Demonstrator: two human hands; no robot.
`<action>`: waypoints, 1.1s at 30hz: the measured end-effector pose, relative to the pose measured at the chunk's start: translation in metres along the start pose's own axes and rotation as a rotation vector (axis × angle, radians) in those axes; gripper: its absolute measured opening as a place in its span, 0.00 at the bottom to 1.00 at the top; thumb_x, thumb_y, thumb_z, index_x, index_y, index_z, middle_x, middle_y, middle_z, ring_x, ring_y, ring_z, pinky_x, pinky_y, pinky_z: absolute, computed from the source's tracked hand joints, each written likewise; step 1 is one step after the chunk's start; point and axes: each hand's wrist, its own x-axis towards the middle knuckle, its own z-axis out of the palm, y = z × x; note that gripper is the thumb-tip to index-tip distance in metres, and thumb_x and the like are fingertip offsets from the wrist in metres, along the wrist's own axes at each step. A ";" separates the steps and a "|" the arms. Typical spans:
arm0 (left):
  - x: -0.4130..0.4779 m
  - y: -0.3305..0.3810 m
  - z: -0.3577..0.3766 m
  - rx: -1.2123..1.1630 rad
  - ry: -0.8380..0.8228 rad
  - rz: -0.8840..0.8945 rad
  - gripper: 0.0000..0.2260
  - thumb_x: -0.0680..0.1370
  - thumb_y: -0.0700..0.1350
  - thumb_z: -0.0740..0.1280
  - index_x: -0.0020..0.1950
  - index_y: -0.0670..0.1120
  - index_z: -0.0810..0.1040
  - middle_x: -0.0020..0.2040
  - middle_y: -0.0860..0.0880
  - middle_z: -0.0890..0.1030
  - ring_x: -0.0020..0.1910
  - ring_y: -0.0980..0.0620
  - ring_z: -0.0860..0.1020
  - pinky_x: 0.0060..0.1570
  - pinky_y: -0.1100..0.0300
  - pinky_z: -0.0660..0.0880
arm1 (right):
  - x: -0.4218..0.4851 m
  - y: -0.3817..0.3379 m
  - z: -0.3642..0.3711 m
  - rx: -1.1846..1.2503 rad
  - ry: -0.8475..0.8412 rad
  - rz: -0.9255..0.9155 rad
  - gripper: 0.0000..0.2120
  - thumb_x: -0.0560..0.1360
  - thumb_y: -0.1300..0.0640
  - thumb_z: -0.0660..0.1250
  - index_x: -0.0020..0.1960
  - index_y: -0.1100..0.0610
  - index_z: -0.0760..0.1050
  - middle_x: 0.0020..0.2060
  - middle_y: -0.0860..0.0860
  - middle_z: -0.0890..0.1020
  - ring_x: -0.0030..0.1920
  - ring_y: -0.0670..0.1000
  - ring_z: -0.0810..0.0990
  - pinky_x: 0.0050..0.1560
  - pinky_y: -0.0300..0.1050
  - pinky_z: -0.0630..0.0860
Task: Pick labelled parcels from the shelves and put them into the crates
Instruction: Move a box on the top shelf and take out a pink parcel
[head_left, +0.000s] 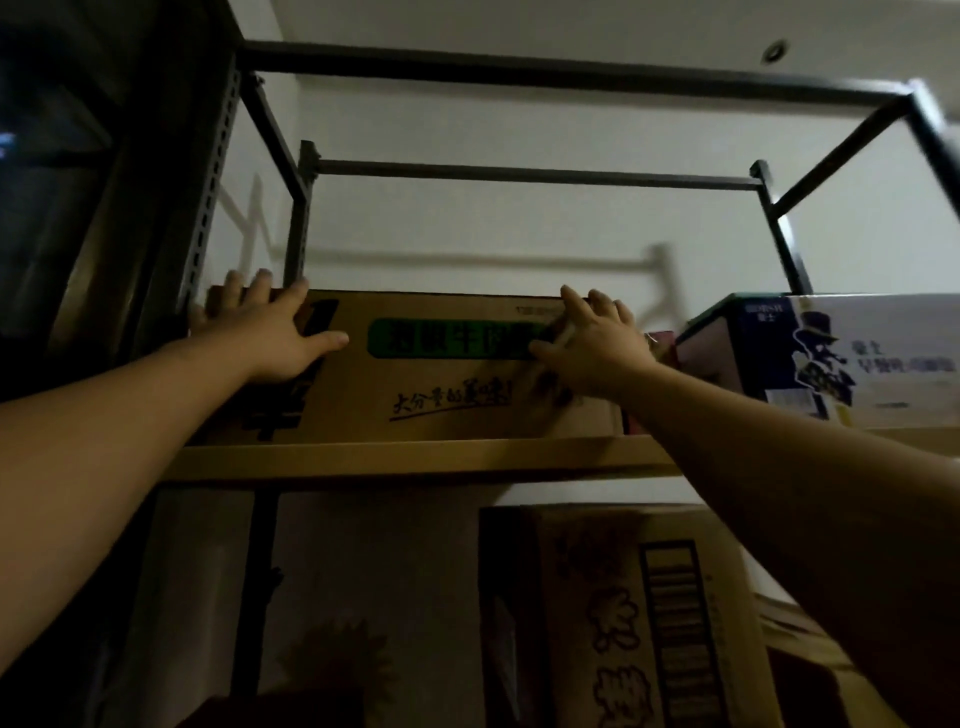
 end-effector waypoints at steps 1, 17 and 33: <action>-0.006 0.015 0.001 0.012 0.008 0.041 0.39 0.72 0.70 0.56 0.77 0.58 0.43 0.78 0.49 0.41 0.76 0.45 0.37 0.72 0.37 0.42 | -0.007 0.006 -0.003 0.011 0.016 0.012 0.39 0.78 0.38 0.60 0.79 0.46 0.43 0.79 0.53 0.47 0.78 0.59 0.44 0.76 0.62 0.48; -0.041 0.252 0.046 -0.037 0.014 0.320 0.33 0.77 0.65 0.55 0.76 0.59 0.44 0.78 0.50 0.39 0.76 0.48 0.36 0.71 0.40 0.38 | 0.034 0.109 -0.011 -0.089 -0.195 -0.091 0.33 0.77 0.41 0.61 0.77 0.50 0.55 0.77 0.57 0.56 0.76 0.64 0.50 0.73 0.67 0.55; -0.098 0.297 0.038 -0.960 -0.116 0.268 0.12 0.82 0.41 0.55 0.63 0.50 0.70 0.57 0.47 0.75 0.50 0.53 0.75 0.42 0.63 0.72 | -0.045 0.118 -0.039 0.182 0.119 -0.242 0.27 0.74 0.46 0.70 0.66 0.55 0.65 0.68 0.56 0.63 0.60 0.60 0.73 0.60 0.53 0.75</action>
